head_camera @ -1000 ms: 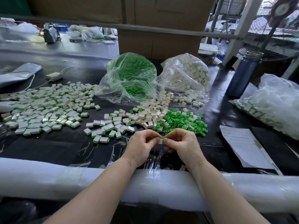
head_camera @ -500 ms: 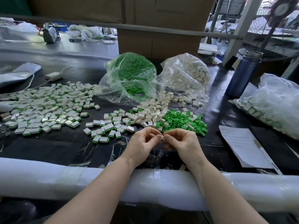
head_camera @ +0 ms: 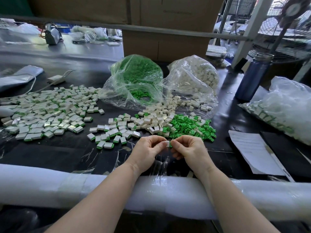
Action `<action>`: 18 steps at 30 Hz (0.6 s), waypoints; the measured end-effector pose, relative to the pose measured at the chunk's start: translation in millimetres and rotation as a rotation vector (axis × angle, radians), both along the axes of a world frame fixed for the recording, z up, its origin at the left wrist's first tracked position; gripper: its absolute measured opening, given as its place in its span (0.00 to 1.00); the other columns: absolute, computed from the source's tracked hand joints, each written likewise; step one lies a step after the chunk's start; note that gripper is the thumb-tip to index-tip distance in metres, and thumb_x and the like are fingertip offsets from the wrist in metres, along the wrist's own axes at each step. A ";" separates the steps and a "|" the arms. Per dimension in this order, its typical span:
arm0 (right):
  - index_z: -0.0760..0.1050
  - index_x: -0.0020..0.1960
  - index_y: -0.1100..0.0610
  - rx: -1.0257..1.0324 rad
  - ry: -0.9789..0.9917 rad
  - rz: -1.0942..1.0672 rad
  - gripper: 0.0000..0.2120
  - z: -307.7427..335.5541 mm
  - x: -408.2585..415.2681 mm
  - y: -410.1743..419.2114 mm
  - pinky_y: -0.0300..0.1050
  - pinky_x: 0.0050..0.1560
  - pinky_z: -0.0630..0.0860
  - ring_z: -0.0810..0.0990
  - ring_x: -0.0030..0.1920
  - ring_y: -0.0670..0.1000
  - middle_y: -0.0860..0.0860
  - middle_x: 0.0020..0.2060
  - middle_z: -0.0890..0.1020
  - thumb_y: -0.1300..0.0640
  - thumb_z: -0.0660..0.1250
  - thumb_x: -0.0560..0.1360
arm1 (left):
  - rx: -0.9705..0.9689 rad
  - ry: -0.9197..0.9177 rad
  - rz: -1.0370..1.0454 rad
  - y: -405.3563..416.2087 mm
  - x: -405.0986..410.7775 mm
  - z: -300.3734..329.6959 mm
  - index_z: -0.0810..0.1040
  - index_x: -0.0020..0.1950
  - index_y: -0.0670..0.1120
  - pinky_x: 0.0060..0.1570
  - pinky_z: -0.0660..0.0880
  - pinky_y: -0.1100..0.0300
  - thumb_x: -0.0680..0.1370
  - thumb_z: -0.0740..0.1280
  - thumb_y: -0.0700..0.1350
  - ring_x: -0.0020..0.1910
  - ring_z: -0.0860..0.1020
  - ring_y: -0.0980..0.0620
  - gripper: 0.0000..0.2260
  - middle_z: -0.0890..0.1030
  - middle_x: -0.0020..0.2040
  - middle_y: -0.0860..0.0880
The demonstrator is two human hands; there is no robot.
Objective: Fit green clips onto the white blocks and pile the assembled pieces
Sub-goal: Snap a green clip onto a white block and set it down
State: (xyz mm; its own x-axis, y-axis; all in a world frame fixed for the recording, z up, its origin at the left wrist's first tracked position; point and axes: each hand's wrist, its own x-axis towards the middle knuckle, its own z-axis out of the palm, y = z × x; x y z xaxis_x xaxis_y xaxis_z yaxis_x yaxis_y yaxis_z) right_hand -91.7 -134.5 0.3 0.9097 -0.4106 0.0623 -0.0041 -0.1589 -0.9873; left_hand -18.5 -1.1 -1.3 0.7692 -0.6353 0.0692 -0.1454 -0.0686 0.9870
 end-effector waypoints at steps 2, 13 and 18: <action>0.78 0.37 0.60 -0.020 0.010 0.002 0.07 0.1 0.4 1.2 0.35 0.27 0.74 0.76 0.25 0.44 0.49 0.24 0.80 0.63 0.68 0.73 | 0.016 -0.008 0.010 -0.1 -0.3 -0.2 0.80 0.43 0.46 0.48 0.78 0.60 0.76 0.66 0.39 0.42 0.80 0.51 0.04 0.82 0.41 0.45; 0.77 0.34 0.58 -0.062 0.044 0.031 0.09 0.7 -0.6 0.3 0.33 0.26 0.71 0.74 0.23 0.43 0.48 0.22 0.77 0.64 0.69 0.72 | 0.124 -0.095 -0.023 -0.7 0.1 -1.7 0.79 0.44 0.45 0.40 0.72 0.72 0.77 0.66 0.39 0.32 0.75 0.66 0.04 0.79 0.34 0.53; 0.77 0.40 0.59 -0.019 -0.025 0.005 0.04 0.7 -0.3 1.3 0.35 0.29 0.73 0.75 0.26 0.44 0.48 0.25 0.78 0.65 0.68 0.73 | 0.064 -0.059 -0.008 -2.3 -1.4 -0.8 0.80 0.48 0.44 0.42 0.75 0.68 0.77 0.66 0.39 0.37 0.77 0.58 0.04 0.81 0.39 0.47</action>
State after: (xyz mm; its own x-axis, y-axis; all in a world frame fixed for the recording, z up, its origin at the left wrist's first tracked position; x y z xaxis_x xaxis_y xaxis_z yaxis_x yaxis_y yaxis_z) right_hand -92.0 -133.2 1.0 0.9099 -0.4044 0.0928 0.0215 -0.1775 -0.9839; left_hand -19.9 -3.5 -2.2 0.7601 -0.6456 0.0739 -0.2043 -0.1295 0.9703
